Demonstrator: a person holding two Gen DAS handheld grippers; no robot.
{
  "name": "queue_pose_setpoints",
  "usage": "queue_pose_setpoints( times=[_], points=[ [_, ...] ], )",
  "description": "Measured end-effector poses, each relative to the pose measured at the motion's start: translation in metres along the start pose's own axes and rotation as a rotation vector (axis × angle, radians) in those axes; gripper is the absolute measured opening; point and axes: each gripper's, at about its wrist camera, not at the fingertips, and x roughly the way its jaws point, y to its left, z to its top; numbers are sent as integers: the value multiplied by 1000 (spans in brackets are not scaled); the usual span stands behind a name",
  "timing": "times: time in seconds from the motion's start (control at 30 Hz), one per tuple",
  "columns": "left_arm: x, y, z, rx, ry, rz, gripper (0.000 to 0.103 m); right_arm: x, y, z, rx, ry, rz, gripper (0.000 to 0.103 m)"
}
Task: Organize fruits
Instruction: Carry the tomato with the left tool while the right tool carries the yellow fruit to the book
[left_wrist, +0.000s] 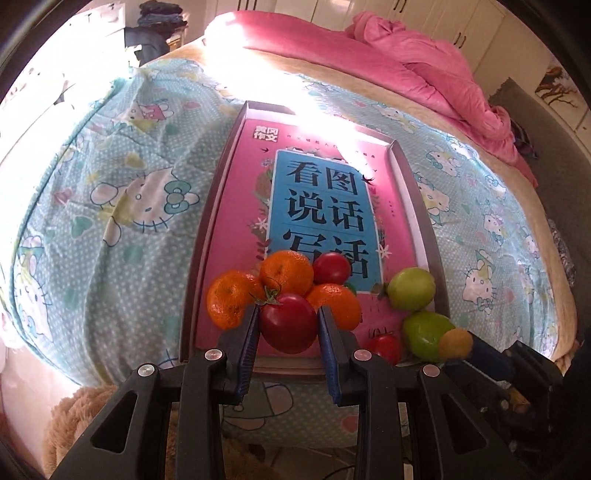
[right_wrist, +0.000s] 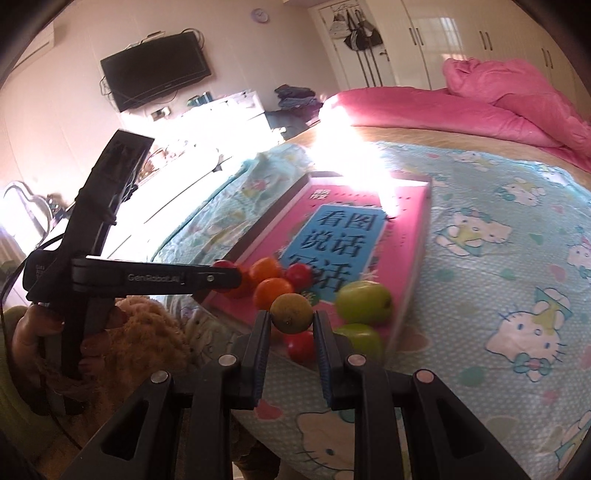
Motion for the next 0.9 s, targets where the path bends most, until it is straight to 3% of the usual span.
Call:
queue_pose_setpoints(
  times=[0.9],
  points=[
    [14, -4, 2, 20, 16, -13, 32, 57, 12, -2, -43, 144, -46, 24]
  ],
)
